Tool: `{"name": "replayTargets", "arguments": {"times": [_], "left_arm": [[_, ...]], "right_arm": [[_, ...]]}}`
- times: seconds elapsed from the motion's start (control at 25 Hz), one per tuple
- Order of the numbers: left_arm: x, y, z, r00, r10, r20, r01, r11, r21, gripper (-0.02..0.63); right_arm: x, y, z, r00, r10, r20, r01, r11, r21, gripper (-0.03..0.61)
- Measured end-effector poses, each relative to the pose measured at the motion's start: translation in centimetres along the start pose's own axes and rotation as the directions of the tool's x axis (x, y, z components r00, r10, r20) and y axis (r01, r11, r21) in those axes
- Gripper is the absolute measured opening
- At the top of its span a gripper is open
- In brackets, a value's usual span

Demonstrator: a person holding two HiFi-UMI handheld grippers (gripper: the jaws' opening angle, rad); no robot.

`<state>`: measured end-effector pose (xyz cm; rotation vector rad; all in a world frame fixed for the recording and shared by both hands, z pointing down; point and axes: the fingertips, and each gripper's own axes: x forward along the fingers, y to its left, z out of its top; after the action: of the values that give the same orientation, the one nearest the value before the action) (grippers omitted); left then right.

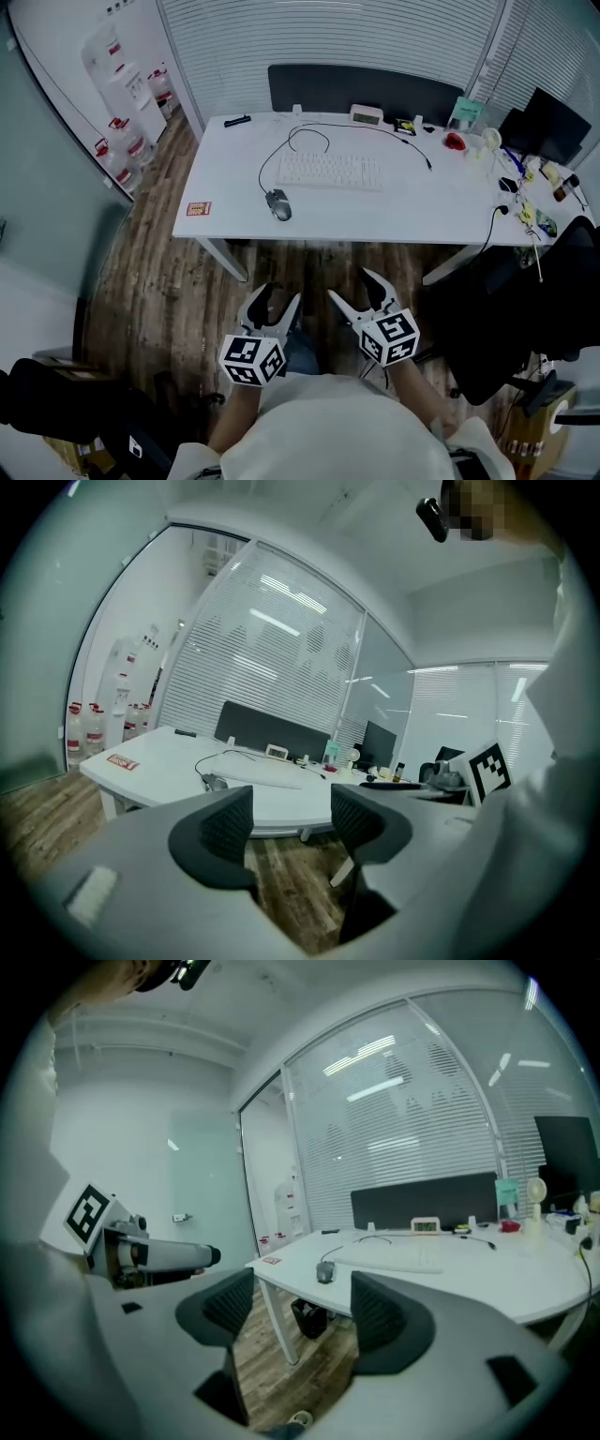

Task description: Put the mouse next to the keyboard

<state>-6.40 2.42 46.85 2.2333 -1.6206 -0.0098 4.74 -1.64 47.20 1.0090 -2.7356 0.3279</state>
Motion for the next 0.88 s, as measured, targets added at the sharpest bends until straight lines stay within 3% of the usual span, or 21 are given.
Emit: {"name": "replayTargets", "arguments": {"times": [0.36, 0.88], "left_arm": [[4.7, 7.7, 4.1, 1.0, 0.027, 0.0, -0.027, 1.0, -0.005, 0.245], [10.0, 17.1, 6.2, 0.998, 0.035, -0.049, -0.036, 0.999, -0.017, 0.245]], "right_arm": [[11.9, -1.2, 2.3, 0.998, 0.04, -0.055, -0.043, 0.998, -0.053, 0.321], [27.4, -4.1, -1.4, 0.975, -0.002, -0.221, -0.017, 0.996, -0.085, 0.328]]}}
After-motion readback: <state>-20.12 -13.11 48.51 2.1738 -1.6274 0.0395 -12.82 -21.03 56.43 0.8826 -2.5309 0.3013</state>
